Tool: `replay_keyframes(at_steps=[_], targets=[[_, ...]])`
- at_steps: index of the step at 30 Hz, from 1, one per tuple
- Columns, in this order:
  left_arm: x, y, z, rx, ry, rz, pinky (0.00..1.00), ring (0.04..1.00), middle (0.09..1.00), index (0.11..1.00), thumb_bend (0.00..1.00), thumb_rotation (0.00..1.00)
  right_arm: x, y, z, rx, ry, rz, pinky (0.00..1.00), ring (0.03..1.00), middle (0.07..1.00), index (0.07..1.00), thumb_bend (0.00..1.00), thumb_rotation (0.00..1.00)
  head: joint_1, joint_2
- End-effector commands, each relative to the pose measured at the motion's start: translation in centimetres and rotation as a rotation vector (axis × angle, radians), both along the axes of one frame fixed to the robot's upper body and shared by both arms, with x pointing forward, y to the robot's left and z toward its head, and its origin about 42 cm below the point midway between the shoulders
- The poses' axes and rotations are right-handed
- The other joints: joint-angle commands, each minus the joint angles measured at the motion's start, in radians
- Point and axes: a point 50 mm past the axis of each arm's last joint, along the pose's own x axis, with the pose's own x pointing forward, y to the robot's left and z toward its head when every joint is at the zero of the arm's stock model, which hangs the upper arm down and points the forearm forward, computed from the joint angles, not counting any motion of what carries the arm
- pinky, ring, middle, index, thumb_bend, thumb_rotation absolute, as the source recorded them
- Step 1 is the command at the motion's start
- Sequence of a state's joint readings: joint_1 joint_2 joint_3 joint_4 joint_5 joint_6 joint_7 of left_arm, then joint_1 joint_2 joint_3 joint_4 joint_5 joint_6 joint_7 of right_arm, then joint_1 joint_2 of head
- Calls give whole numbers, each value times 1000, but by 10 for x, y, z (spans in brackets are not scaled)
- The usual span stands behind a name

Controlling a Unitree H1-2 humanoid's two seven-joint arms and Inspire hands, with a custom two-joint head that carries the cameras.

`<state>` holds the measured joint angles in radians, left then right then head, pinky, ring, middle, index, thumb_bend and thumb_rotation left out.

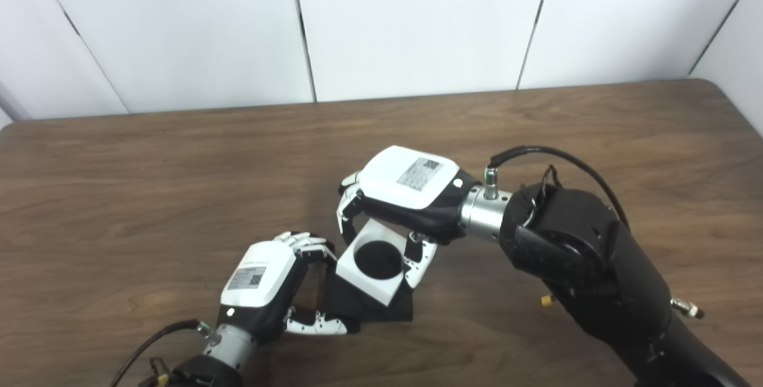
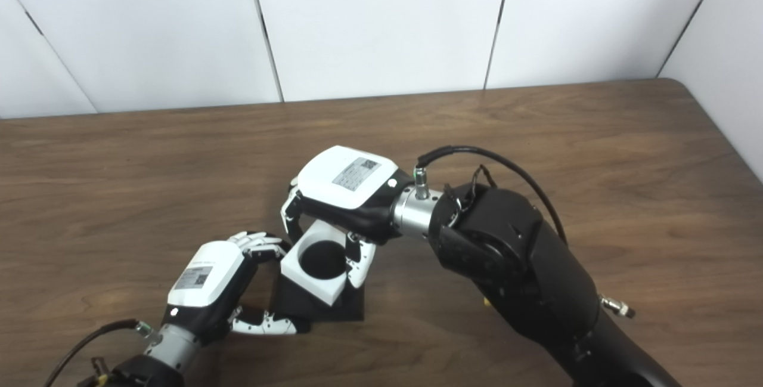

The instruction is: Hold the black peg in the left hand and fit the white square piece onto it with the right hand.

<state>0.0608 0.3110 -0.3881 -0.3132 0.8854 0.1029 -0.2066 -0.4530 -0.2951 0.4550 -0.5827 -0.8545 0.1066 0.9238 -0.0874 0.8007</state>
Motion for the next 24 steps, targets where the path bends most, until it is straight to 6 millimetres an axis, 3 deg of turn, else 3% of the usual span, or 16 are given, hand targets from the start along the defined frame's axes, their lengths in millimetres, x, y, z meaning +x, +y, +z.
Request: replay_keyframes(at_steps=[1,11,12,13,14,18,24], targets=[[-9,-3,-14,40,106,-35,909,849,780,490,501,63,-1,6,7,15,-30,32,793,854,729,484,522,130,0,1],[-9,-3,-13,35,101,-28,908,850,780,490,501,64,-6,10,-6,-188,-14,15,778,863,774,494,524,143,0,6],[-9,-3,-13,35,97,-29,904,847,778,490,501,64,-6,10,-8,-198,-6,6,784,868,783,577,676,158,0,6],[-9,-3,-13,33,94,-30,901,845,776,490,501,63,-6,9,-9,-203,2,-2,785,869,788,622,764,182,0,6],[-9,-3,-13,30,92,-30,899,843,774,489,501,63,-6,9,-10,-209,7,-5,786,869,792,652,827,258,0,6],[-9,-3,-13,22,88,-27,898,842,773,489,501,63,-5,7,-11,-237,20,-5,799,876,805,687,879,576,-2,10],[-9,-4,-13,19,84,-25,898,840,774,490,501,63,-3,4,-12,-231,33,-10,800,873,801,697,878,718,-1,9]])
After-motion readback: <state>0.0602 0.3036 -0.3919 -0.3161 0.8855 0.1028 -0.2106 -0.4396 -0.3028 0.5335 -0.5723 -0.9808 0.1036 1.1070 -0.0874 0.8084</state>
